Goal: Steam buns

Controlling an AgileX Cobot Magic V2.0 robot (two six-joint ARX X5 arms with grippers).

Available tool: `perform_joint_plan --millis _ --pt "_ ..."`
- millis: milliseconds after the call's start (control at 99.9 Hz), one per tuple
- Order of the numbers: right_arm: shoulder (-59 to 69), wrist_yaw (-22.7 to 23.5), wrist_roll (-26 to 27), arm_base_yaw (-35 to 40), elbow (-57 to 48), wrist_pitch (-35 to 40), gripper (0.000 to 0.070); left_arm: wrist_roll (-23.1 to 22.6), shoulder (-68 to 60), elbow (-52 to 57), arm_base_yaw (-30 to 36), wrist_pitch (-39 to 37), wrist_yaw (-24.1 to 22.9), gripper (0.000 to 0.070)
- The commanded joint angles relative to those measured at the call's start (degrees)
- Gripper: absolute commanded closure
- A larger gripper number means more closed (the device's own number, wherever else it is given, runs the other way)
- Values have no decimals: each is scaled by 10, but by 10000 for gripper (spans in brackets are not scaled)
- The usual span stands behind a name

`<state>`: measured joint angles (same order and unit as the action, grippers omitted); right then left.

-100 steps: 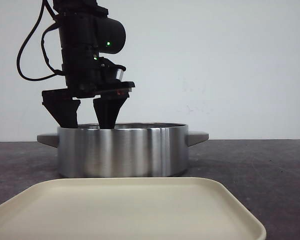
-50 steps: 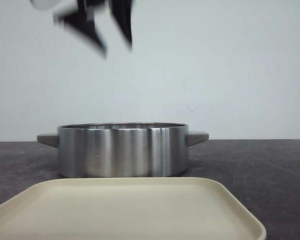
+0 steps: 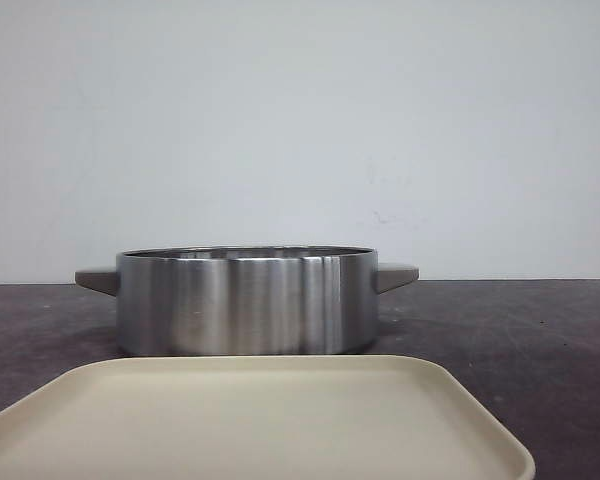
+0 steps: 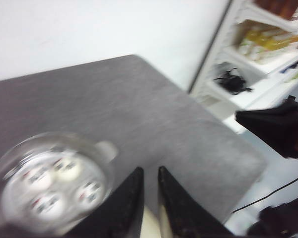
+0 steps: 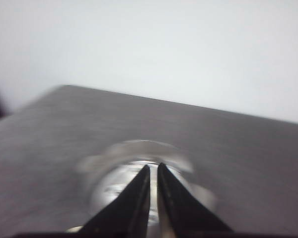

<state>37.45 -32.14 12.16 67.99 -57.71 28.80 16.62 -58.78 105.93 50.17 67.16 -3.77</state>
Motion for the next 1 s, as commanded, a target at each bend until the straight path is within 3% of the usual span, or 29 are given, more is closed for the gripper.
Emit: perform_joint_plan --millis 0,120,300,441,991 --pt "-4 34 -73 9 18 -73 684 12 4 8 11 24 -60 700" --pt "-5 48 -77 8 23 -99 684 26 33 8 12 56 -108 700" --pt "-5 53 -77 9 23 -99 684 37 57 8 12 59 -108 700" --pt "-6 52 -77 9 23 -99 684 62 64 8 12 104 -105 700" --pt "-6 52 -77 8 23 -99 684 62 65 9 12 113 -108 700"
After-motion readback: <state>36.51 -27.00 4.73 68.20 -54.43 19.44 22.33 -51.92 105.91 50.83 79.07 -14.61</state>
